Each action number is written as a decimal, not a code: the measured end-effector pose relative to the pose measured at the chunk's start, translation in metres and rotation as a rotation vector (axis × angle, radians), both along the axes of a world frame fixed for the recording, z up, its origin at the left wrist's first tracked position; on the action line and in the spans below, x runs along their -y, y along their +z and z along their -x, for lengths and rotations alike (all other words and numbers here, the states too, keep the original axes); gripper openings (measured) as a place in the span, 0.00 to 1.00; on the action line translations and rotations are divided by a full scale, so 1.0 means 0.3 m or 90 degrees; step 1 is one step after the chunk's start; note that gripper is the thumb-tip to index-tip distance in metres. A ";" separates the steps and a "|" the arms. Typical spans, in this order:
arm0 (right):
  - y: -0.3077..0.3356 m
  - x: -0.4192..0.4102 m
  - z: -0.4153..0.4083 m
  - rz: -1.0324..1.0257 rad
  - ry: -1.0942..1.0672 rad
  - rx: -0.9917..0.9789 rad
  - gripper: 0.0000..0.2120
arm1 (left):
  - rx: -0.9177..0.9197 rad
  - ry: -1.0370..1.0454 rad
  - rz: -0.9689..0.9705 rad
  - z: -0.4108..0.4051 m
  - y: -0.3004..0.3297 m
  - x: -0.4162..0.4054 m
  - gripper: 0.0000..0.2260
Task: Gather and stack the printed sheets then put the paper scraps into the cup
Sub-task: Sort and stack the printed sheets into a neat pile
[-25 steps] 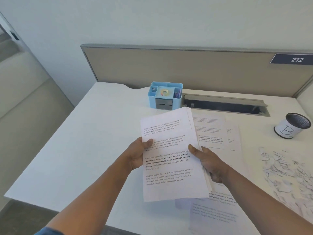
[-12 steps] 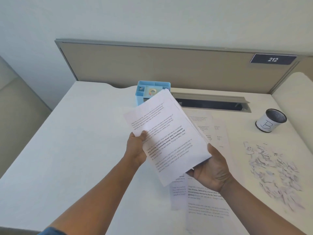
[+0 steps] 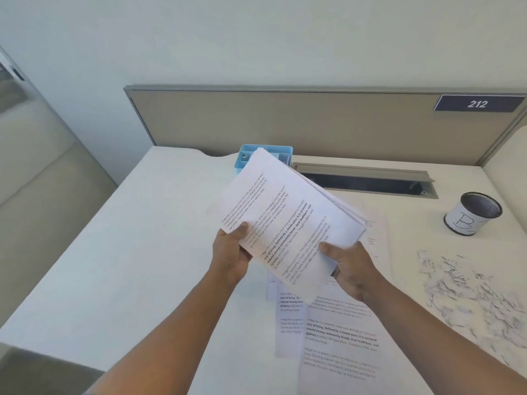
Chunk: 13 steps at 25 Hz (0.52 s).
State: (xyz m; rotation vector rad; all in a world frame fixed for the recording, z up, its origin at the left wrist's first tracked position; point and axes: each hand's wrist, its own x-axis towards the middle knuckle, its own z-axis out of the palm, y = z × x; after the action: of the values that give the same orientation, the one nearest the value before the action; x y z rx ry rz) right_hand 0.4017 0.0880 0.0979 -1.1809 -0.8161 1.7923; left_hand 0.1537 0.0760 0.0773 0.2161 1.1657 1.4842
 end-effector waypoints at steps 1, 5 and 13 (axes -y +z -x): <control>0.009 -0.014 -0.015 -0.015 0.028 0.016 0.15 | -0.015 0.008 -0.003 0.029 0.009 0.008 0.18; 0.008 -0.076 -0.069 -0.053 0.121 0.064 0.16 | -0.110 -0.010 0.012 0.207 0.006 0.026 0.20; -0.062 -0.127 0.024 -0.099 0.198 0.158 0.12 | -0.391 -0.109 0.089 0.292 -0.020 0.077 0.17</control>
State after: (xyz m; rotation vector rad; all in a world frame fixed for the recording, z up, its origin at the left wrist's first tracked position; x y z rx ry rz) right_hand 0.3945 0.1260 0.0793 -1.2402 -1.3222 1.8058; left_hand 0.0662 0.0528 0.0713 0.6912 1.6836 1.2076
